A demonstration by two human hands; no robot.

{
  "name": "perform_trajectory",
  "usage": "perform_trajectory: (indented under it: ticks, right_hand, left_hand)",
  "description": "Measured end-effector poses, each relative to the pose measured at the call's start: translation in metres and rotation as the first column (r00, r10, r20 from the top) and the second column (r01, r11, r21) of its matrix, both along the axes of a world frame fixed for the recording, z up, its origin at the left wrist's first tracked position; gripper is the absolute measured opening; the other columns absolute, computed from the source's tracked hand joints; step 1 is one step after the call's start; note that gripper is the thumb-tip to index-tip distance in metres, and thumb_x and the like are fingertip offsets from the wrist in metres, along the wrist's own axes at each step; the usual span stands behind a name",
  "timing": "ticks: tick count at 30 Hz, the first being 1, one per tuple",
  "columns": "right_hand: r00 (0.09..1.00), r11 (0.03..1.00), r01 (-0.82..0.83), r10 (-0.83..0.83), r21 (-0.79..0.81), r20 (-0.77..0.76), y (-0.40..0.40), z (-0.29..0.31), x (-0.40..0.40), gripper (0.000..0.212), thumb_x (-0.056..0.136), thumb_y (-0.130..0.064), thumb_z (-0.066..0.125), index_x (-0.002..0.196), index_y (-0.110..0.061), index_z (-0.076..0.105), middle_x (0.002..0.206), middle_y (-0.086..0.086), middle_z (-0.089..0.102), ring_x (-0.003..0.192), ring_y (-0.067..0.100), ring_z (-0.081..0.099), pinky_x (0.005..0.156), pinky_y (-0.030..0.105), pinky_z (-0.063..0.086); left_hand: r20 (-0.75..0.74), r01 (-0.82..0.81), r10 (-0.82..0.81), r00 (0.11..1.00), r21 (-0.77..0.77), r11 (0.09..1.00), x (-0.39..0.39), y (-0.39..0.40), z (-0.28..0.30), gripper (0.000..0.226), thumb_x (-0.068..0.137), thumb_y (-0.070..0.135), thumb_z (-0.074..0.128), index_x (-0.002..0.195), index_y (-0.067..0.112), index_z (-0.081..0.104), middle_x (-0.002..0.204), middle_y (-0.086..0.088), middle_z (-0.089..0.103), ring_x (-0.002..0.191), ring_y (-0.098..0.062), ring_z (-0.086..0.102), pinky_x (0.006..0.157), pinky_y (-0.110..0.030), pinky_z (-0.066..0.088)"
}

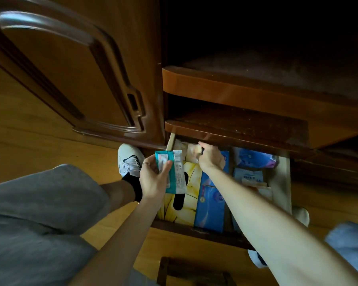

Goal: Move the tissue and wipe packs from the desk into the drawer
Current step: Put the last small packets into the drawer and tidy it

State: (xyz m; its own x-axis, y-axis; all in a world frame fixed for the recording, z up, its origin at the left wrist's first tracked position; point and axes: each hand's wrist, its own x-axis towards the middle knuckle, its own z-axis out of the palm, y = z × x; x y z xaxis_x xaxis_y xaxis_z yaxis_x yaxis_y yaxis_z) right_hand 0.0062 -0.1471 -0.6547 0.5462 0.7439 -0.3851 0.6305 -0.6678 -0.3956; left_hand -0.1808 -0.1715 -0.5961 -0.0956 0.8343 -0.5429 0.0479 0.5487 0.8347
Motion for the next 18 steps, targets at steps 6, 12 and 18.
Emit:
perform_trajectory:
  ticks: [6, 12, 18]
  right_hand:
    - [0.973, 0.998, 0.067, -0.066, -0.005, -0.222, -0.015, 0.015, 0.01, 0.049, 0.096, -0.033, 0.065, 0.144, -0.034, 0.053, 0.136, -0.003, 0.065, 0.115, 0.02, 0.064, 0.089, 0.034, 0.053]
    - [0.627, 0.949, 0.307, -0.139, 0.078, -0.767, -0.073, 0.052, 0.022, 0.033, 0.082, -0.063, 0.067, 0.095, -0.036, 0.081, 0.099, -0.006, 0.08, 0.093, 0.014, 0.075, 0.073, 0.028, 0.055]
    - [0.523, 0.918, 0.352, -0.032, 0.181, -0.852, -0.133, 0.071, 0.054, 0.03, 0.093, -0.047, 0.069, 0.119, -0.034, 0.076, 0.122, -0.011, 0.074, 0.113, 0.005, 0.068, 0.092, 0.028, 0.053]
  left_hand:
    - [0.097, 0.112, -0.116, 0.988, 0.042, 0.993, 0.007, 0.0, 0.0, 0.056, 0.092, -0.002, 0.067, 0.141, 0.016, 0.045, 0.126, -0.003, 0.066, 0.113, -0.017, 0.067, 0.088, -0.039, 0.061]
    - [0.321, 0.166, -0.123, 0.939, -0.111, 0.98, 0.035, -0.006, -0.004, 0.039, 0.091, 0.005, 0.071, 0.128, 0.013, 0.059, 0.118, -0.009, 0.073, 0.102, -0.022, 0.073, 0.083, -0.041, 0.062]
    - [0.16, 0.386, -0.375, 0.913, -0.042, 0.922, 0.077, -0.029, -0.003, 0.02, 0.094, 0.014, 0.069, 0.113, 0.019, 0.065, 0.103, 0.004, 0.071, 0.082, -0.005, 0.07, 0.062, -0.022, 0.057]
